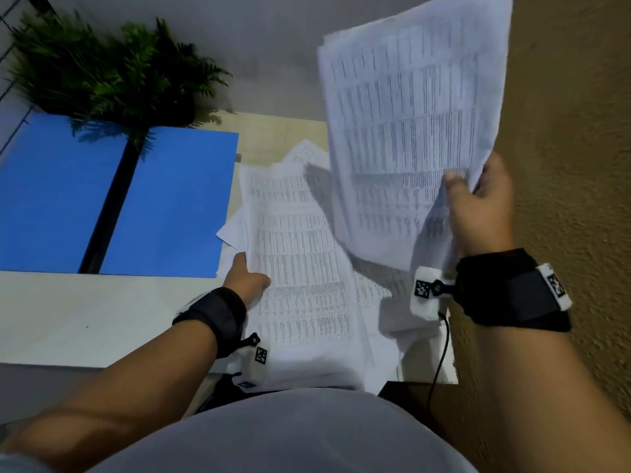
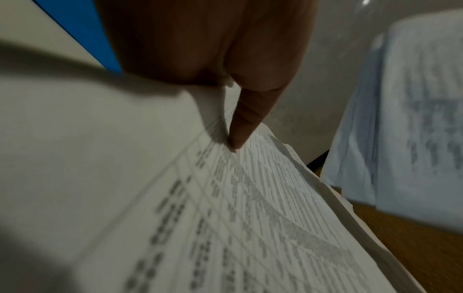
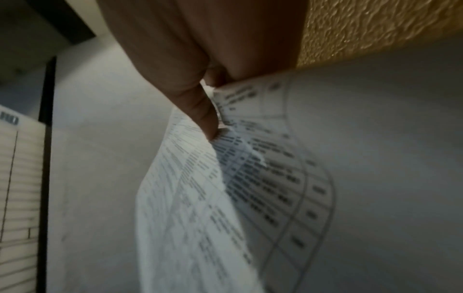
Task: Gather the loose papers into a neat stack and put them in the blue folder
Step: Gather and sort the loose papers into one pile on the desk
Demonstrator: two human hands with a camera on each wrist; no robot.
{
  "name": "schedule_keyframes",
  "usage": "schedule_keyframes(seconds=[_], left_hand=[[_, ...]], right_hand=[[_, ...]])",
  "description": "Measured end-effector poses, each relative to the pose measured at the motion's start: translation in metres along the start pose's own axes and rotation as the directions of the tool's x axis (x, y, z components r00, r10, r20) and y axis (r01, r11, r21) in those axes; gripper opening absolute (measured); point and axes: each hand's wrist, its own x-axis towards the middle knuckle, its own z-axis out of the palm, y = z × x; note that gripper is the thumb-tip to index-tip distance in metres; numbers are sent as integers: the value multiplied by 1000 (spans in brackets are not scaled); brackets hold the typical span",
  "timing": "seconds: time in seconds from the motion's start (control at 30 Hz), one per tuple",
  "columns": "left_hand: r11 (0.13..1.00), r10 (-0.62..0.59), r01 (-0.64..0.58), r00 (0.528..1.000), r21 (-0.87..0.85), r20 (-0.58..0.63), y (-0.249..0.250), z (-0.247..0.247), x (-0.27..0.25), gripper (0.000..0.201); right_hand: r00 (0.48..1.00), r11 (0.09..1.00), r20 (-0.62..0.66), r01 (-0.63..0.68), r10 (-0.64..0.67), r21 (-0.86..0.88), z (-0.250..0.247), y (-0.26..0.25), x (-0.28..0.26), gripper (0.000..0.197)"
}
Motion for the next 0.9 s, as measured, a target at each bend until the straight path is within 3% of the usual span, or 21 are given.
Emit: schedule_keyframes(seconds=[0.1,0.2,0.33,0.43,0.5,0.57,0.63,0.73,0.8,0.87,0.9], left_hand=[[999,38,-38,999,-10,4,5,0,-8,47],[997,27,-23,998,77,-53,9,0,-10,34],[988,-20,27,999,150,-49,16,-1,-5,76],[991,-126,130,986,-30,113,9,-1,-7,108],[994,-106,104,987,21,123,1,1,-10,97],[981,-29,27,1000,190,6,-6,2,-5,62],[961,26,-2,996,277,-81,-9,0,2,34],[976,6,7,998,218,-62,-13,-5,8,33],[967,11,5,998,256,-60,-16,-6,11,32],[970,-12,23,999,241,-47,-18,-6,16,34],[972,-23,32,999,234,-43,-20,-7,19,35]], right_hand=[[996,997,44,-78,78,-11,14,11,-11,27],[964,964,139,-201,226,-174,44,51,-31,25],[907,870,169,-297,386,-394,80,108,-65,27],[850,810,182,-375,494,-451,99,132,-86,43],[824,777,250,-312,508,-547,106,138,-92,45],[803,758,307,-253,512,-601,103,141,-87,44],[852,708,196,-252,486,-660,89,143,-69,45],[909,557,-97,-330,406,-762,52,149,-40,55],[888,642,-132,-414,441,-646,31,153,-28,63],[886,783,-22,-421,463,-457,22,154,-28,47],[895,811,35,-385,444,-440,23,152,-31,38]])
